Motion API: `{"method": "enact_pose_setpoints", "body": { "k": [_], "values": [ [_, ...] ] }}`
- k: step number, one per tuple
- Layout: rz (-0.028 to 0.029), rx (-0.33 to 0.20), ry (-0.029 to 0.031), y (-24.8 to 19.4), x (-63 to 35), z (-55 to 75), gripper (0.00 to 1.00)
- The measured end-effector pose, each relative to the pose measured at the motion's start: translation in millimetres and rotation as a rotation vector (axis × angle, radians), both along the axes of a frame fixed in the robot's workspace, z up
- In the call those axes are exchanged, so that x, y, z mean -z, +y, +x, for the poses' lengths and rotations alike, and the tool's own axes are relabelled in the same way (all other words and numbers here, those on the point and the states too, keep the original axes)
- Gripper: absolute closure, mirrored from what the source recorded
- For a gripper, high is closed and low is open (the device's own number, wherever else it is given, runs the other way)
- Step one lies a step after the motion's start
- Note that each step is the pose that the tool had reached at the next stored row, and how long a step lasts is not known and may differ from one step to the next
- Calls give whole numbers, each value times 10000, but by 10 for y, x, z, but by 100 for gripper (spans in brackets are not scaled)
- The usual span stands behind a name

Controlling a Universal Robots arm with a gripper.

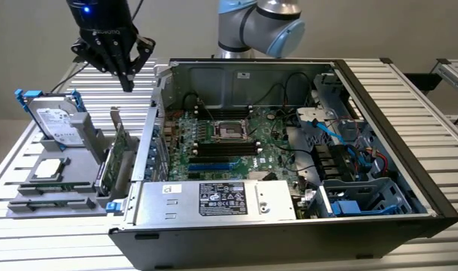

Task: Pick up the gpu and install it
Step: 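Reach for the gpu, then pick up the gpu and move the gpu toward the slot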

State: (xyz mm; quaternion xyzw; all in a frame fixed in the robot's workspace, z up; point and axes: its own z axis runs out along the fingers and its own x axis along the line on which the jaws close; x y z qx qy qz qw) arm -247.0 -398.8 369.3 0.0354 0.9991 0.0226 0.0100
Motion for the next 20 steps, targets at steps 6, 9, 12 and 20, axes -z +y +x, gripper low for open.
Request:
{"method": "enact_pose_setpoints", "body": {
  "k": [6, 9, 12, 20],
  "values": [
    [-8, -1, 16, -58, 95, -246, 89],
    [-7, -1, 34, -162, 121, -310, 89],
    [-8, 0, 66, -260, 147, -347, 89],
    [-6, 0, 266, -382, 233, -417, 89]
  ]
}}
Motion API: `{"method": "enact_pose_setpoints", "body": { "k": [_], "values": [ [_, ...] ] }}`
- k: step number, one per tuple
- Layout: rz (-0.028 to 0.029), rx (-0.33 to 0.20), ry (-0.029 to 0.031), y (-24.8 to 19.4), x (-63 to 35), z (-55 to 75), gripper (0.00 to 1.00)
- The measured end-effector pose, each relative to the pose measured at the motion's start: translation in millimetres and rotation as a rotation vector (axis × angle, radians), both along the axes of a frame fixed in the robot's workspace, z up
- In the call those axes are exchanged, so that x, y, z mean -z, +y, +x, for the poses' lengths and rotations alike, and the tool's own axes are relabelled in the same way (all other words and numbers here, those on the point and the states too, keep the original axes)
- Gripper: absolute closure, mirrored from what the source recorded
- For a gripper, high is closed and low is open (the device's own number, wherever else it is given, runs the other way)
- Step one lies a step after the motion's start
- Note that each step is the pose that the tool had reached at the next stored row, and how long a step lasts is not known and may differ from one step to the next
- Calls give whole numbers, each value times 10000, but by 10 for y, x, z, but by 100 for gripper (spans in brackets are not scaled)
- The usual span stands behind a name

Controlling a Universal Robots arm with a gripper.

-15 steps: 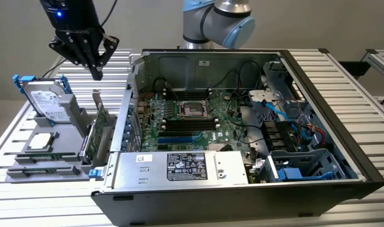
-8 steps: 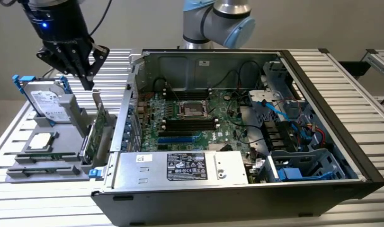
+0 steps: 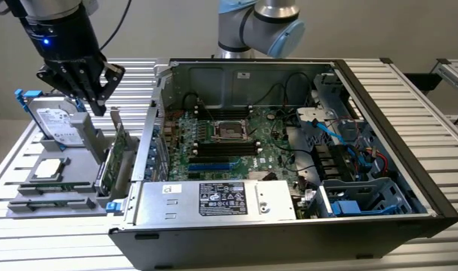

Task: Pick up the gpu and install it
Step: 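Pick up the gpu and move the gpu toward the slot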

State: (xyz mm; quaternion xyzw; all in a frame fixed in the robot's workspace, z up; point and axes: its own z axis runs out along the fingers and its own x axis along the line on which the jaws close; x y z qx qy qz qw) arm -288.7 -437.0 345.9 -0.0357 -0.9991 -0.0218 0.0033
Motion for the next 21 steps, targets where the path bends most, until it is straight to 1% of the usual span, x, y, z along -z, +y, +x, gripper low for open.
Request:
{"method": "enact_pose_setpoints", "body": {
  "k": [2, 4, 6, 7, 9, 10, 11, 18, 21],
  "values": [
    [0, -2, 45, -20, 20, -16, 89],
    [1, -1, 57, -32, 27, -19, 88],
    [14, -1, 56, -40, 29, -19, 76],
    [21, -1, 57, -44, 30, -19, 76],
    [28, 0, 55, -50, 44, -20, 64],
    [27, -1, 57, -56, 62, -22, 64],
    [27, -1, 57, -61, 80, -25, 58],
    [28, -1, 56, -124, 208, -48, 58],
    [28, 0, 56, -144, 262, -55, 58]
  ]
}}
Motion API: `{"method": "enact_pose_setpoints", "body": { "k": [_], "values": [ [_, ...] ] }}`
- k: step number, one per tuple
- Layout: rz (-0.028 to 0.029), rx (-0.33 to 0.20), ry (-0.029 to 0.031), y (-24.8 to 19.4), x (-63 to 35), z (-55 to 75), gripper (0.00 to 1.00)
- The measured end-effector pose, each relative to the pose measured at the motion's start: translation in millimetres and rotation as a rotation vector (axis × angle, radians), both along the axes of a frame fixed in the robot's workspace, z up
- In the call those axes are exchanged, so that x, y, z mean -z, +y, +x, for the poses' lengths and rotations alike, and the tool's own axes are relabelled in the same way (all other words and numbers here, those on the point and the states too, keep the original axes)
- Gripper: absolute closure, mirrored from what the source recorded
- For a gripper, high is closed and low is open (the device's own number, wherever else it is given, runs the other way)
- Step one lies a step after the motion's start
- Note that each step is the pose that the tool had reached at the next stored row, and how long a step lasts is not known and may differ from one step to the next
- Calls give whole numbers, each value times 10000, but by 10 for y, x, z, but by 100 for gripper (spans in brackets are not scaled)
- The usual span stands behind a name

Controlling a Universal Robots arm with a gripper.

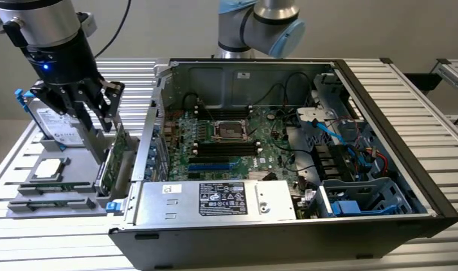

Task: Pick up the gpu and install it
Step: 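Pick up the gpu and move the gpu toward the slot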

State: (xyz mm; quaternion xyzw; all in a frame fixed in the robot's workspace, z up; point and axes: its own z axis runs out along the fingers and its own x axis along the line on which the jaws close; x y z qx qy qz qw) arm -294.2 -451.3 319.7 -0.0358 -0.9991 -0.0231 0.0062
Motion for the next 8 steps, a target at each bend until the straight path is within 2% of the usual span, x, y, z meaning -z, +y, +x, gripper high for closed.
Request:
{"method": "enact_pose_setpoints", "body": {
  "k": [8],
  "values": [
    [-1, -14, 1, -30, 145, -30, 58]
  ]
}}
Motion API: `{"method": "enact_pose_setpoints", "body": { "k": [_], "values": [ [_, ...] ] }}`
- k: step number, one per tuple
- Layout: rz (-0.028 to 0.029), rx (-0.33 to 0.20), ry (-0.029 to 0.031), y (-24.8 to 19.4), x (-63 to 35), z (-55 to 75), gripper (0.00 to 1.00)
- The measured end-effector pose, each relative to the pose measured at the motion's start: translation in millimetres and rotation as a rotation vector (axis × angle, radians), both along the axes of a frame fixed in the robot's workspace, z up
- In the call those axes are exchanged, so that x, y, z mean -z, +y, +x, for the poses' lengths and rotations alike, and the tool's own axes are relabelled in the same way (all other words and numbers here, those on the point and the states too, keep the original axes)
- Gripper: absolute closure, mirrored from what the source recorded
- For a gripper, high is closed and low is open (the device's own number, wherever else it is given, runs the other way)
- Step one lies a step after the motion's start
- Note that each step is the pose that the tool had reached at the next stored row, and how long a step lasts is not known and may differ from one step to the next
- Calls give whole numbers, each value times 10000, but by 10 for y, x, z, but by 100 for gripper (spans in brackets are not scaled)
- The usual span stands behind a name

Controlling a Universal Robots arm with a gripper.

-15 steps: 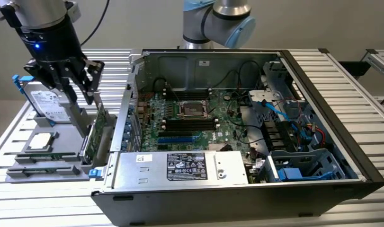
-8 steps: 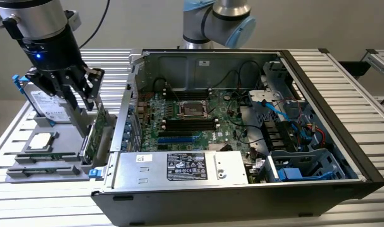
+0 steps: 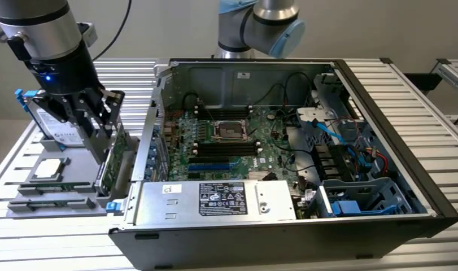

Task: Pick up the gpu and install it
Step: 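Pick up the gpu and move the gpu toward the slot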

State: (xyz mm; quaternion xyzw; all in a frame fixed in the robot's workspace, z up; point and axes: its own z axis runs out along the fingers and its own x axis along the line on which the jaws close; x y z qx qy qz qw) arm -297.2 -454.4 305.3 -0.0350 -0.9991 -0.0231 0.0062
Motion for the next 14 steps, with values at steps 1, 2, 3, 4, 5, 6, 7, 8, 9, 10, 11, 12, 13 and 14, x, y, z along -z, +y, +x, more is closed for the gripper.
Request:
{"method": "enact_pose_setpoints", "body": {
  "k": [1, 2, 3, 4, 5, 6, 7, 8, 9, 10, 11, 12, 13, 14],
  "values": [
    [0, -5, 0, -3, 18, -6, 58],
    [0, -13, 0, -7, 36, -11, 58],
    [0, -22, 0, -12, 54, -15, 58],
    [-1, -35, 1, -16, 73, -20, 58],
    [0, -50, 0, -21, 91, -25, 58],
    [0, -91, -1, -28, 126, -33, 58],
    [0, -116, 0, -33, 143, -38, 58],
    [0, -143, 0, -37, 161, -41, 58],
    [0, -170, 0, -41, 179, -44, 58],
    [1, -204, 0, -45, 198, -45, 58],
    [1, -235, 0, -48, 217, -45, 58],
    [1, -265, -1, -50, 235, -46, 58],
    [2, -298, 0, -51, 253, -46, 58],
    [1, -332, 0, -52, 270, -45, 58]
  ]
}}
